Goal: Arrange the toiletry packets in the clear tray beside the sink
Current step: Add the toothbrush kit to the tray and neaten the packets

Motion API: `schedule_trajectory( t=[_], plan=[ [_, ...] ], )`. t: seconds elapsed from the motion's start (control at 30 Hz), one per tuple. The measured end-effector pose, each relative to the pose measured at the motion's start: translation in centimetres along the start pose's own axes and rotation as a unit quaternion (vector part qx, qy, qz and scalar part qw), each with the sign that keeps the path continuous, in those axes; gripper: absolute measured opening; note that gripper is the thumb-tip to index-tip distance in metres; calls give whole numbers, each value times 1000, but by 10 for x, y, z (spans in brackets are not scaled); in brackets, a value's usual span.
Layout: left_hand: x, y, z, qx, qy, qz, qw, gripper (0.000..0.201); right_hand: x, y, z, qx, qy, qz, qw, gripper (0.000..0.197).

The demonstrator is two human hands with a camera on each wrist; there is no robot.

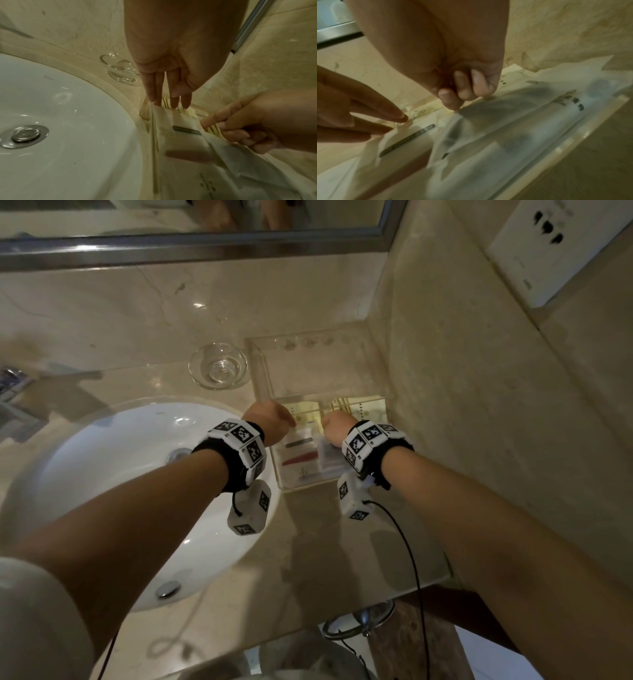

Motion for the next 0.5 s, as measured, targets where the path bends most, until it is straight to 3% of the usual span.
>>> schedule_trajectory(
  t=[0.5],
  plan=[
    [-3,7,2,-1,-22,5,1000,28,-3,-4,-8,-8,-11,-4,1000,37]
  ],
)
Point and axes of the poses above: each hand's wrist, its own y-axis towards the middle knuckle, its own z-axis out of the palm, x = y × z, the point moved 7 cm from there along y, towards the middle knuckle, and after that the axes turned 1 degree about z, right-handed, at the moved point
